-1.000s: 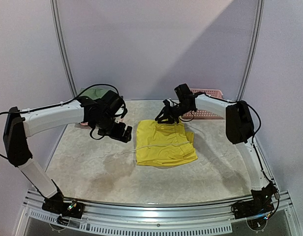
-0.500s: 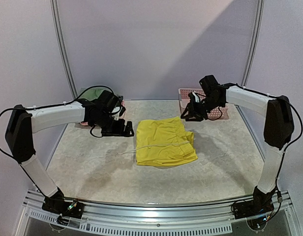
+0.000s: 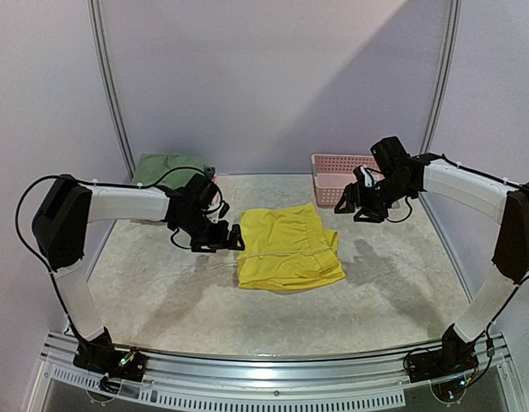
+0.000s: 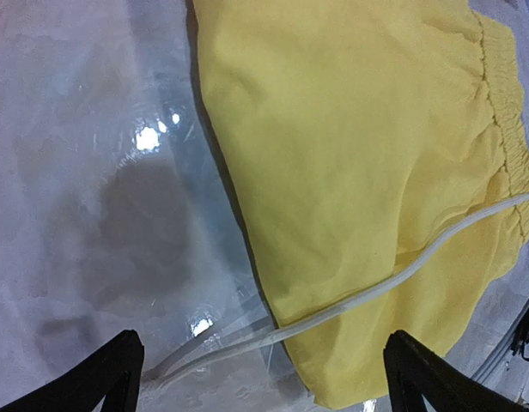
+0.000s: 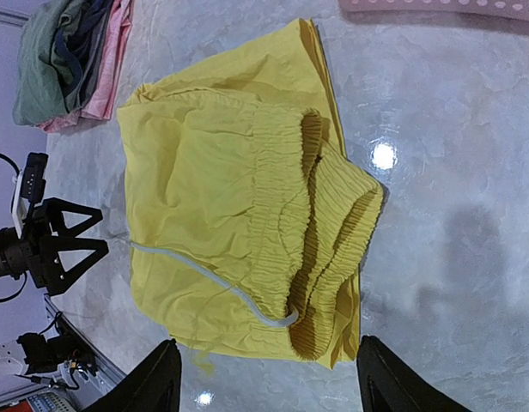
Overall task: Fold and stack the mixed laundry pile
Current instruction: Pick up the square-folded shorts from the center of the board.
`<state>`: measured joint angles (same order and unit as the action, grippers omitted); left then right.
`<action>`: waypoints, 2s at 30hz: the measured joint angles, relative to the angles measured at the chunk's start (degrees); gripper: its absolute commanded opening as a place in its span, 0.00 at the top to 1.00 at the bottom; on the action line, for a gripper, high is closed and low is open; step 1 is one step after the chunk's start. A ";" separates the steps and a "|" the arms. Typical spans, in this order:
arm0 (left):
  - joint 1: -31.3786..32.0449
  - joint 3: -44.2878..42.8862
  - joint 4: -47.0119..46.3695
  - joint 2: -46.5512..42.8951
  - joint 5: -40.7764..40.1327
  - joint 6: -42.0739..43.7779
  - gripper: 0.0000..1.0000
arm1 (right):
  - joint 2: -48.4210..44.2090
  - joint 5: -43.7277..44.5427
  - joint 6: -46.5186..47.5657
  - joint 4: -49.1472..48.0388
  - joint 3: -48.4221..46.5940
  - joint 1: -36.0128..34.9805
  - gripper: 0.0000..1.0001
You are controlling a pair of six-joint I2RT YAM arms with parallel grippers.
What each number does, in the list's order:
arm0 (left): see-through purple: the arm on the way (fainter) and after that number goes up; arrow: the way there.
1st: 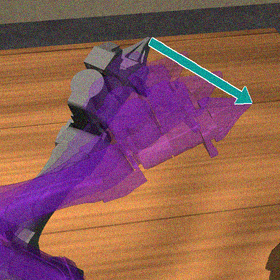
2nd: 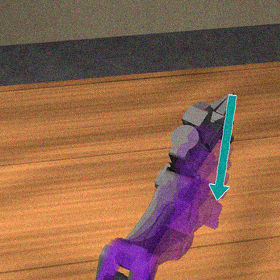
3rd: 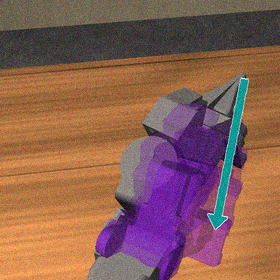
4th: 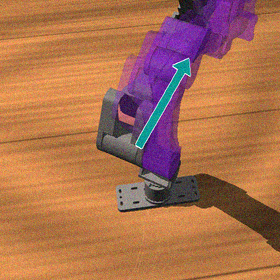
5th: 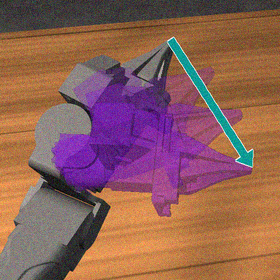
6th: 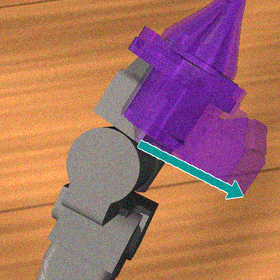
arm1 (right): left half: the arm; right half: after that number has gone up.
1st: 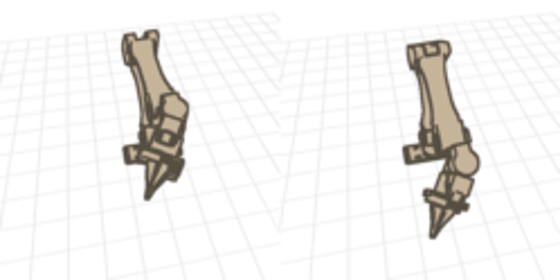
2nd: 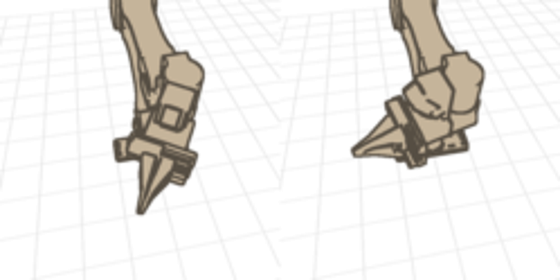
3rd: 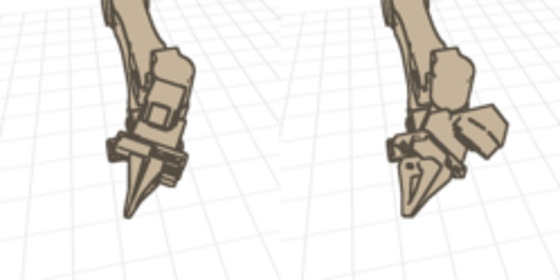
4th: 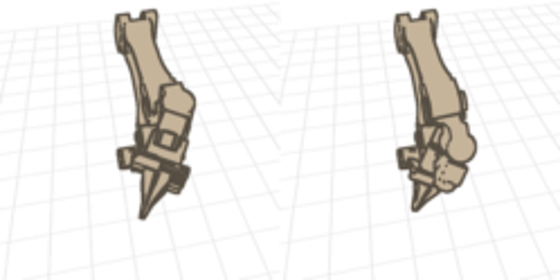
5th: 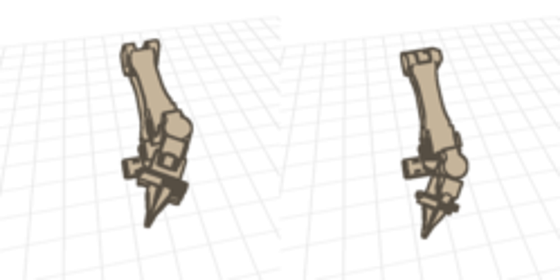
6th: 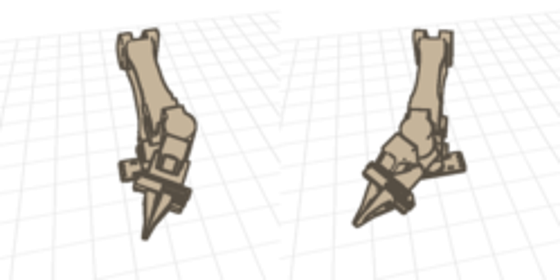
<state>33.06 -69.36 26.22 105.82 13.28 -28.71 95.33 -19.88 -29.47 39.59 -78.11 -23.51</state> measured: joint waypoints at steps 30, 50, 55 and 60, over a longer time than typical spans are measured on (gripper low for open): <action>0.31 -18.36 -11.61 22.08 13.18 -6.12 0.65 | -1.44 0.66 -1.57 0.76 3.69 0.00 0.27; 2.19 -28.48 -1.99 26.36 12.59 -3.43 1.00 | -3.98 0.68 -1.79 1.27 6.58 0.00 0.27; 2.19 -33.33 5.49 26.36 9.79 0.76 1.00 | -3.98 0.66 -2.01 0.55 6.58 0.00 0.27; 1.84 -36.30 11.08 26.36 7.63 4.04 1.00 | -3.98 0.48 -2.25 -0.39 7.04 0.00 0.27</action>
<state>34.89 -105.67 37.30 132.18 20.91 -24.67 91.35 -19.40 -31.73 39.20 -71.07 -23.51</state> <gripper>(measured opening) 0.015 0.734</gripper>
